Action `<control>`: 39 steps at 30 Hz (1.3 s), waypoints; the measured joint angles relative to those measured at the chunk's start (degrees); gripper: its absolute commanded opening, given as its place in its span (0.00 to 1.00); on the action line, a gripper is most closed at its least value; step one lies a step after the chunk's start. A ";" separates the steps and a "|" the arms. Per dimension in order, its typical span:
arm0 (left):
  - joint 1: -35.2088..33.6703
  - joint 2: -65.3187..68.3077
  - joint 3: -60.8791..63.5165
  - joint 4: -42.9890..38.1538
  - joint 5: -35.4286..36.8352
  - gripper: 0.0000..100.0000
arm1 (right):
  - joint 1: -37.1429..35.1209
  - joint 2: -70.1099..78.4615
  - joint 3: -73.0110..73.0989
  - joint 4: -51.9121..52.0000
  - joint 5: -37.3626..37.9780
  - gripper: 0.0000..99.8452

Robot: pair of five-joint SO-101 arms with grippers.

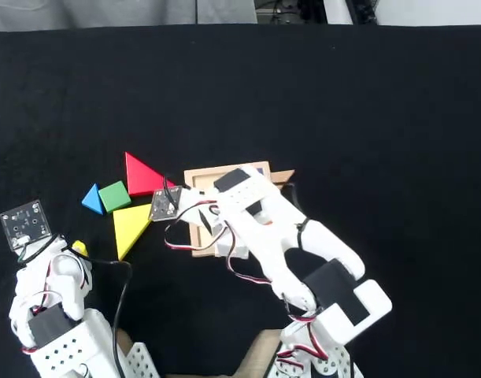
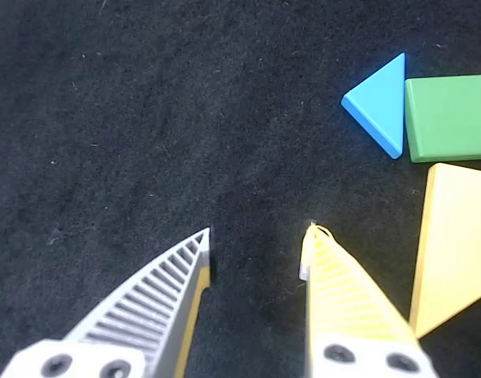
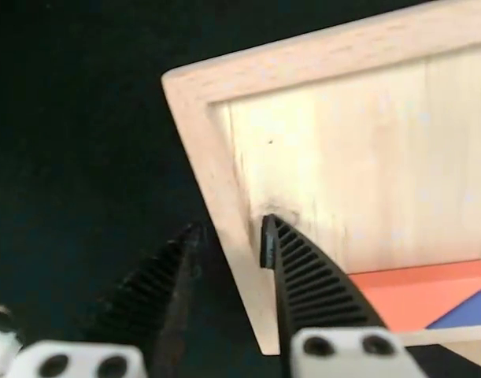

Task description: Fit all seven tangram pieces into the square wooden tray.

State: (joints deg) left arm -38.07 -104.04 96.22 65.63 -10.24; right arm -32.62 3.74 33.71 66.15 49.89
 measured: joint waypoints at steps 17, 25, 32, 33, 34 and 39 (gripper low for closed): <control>0.00 0.00 0.00 0.00 0.00 0.19 | -4.92 -0.79 1.49 -4.92 -7.30 0.04; 0.00 0.00 0.00 0.00 0.00 0.19 | -5.71 -0.70 0.00 -1.32 -7.65 0.16; 0.00 0.00 0.00 0.00 0.00 0.20 | -5.63 -6.95 -4.66 5.71 -7.82 0.16; 0.00 0.00 0.00 0.00 0.00 0.20 | -5.63 -9.32 -5.45 7.47 -7.82 0.16; 0.00 0.00 0.00 0.00 0.00 0.20 | -5.54 -12.13 -6.07 8.88 -7.82 0.16; 0.00 0.00 0.00 0.00 0.00 0.20 | -3.78 -27.52 -6.59 12.92 -12.13 0.16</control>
State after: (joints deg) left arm -38.07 -104.04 96.22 65.63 -10.24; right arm -36.40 -23.78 27.12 79.08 37.76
